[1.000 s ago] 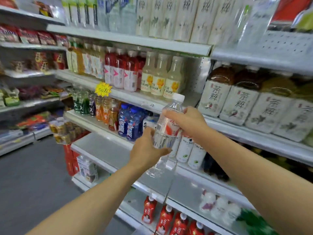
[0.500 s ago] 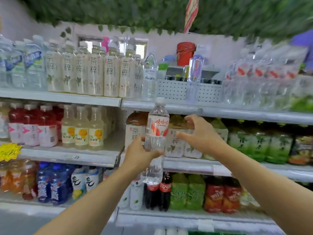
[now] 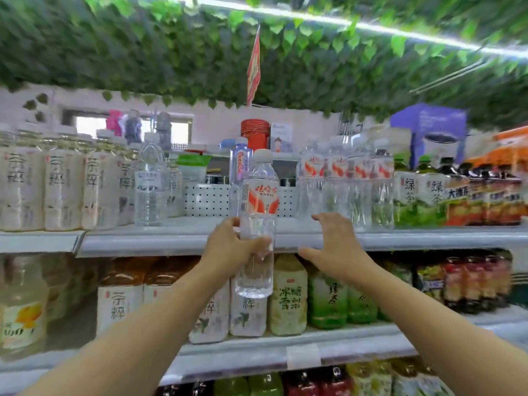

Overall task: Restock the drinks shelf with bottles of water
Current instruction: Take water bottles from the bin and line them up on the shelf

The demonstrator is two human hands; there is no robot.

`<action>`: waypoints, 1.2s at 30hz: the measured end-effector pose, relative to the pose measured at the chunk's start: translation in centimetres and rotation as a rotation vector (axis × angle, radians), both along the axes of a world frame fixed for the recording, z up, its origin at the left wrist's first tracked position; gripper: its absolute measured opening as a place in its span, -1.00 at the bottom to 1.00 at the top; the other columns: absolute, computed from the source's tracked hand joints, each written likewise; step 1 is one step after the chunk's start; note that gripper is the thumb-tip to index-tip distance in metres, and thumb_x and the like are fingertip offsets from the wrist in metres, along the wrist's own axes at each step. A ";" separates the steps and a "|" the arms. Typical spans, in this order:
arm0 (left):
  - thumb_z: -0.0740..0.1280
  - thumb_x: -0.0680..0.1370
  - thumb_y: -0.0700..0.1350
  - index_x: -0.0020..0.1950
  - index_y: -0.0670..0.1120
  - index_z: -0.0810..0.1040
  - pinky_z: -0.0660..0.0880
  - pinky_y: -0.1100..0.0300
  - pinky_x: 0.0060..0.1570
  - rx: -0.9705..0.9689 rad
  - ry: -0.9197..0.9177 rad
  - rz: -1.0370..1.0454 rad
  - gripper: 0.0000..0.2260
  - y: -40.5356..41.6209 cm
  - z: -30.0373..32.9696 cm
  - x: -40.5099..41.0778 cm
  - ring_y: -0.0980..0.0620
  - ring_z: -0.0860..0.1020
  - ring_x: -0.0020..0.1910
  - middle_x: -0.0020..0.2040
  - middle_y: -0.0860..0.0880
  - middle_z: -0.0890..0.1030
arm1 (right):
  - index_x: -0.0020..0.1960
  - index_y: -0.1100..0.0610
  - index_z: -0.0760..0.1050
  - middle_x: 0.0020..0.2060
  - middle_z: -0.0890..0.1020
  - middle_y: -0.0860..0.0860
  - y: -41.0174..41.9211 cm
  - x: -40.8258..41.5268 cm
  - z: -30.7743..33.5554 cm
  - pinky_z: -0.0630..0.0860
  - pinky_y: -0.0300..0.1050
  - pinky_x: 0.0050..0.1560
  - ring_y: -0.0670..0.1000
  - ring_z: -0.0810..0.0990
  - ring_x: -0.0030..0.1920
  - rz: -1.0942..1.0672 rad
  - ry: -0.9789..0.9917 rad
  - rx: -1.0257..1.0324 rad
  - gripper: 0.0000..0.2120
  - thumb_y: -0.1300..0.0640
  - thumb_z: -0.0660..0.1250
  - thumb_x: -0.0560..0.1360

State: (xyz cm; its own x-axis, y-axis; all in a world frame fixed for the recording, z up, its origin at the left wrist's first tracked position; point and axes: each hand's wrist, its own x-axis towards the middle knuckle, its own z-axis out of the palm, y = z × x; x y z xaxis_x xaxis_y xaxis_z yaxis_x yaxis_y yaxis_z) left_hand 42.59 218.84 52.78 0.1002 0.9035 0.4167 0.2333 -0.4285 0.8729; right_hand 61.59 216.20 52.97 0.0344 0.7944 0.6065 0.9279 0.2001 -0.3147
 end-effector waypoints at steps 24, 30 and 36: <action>0.48 0.42 -0.11 0.18 -0.17 0.47 0.47 -0.11 0.13 0.110 -0.108 0.138 -0.60 12.9 7.8 10.4 -0.18 0.55 0.13 0.03 -0.11 0.59 | 0.48 0.03 0.05 0.39 0.16 -0.02 9.5 7.3 -2.3 0.11 -0.12 0.41 0.00 0.09 0.41 0.058 -0.068 0.066 -0.30 -0.11 0.30 0.48; 0.48 0.43 -0.09 0.22 -0.14 0.40 0.48 0.05 -0.04 0.084 -0.102 0.100 -0.56 15.5 6.5 10.8 -0.07 0.53 0.04 0.12 -0.11 0.56 | 0.47 0.02 0.05 0.39 0.13 -0.03 9.7 6.9 -3.0 0.12 -0.12 0.42 -0.01 0.08 0.41 0.011 -0.126 0.071 -0.32 -0.14 0.29 0.48; 0.47 0.42 -0.07 0.30 -0.10 0.32 0.47 -0.10 0.18 0.076 -0.037 0.060 -0.47 16.2 6.3 10.2 -0.10 0.50 0.12 0.17 -0.07 0.52 | 0.47 -0.02 0.06 0.38 0.11 -0.04 9.8 6.3 -3.0 0.17 -0.13 0.38 -0.01 0.08 0.40 -0.039 -0.114 0.063 -0.32 -0.15 0.29 0.47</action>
State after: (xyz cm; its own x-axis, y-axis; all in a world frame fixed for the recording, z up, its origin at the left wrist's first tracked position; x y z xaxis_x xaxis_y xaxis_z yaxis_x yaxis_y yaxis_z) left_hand 52.75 235.08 59.11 0.0302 0.8730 0.4868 0.2283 -0.4802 0.8469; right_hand 67.86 226.04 49.99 -0.0076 0.7538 0.6571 0.9644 0.1792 -0.1944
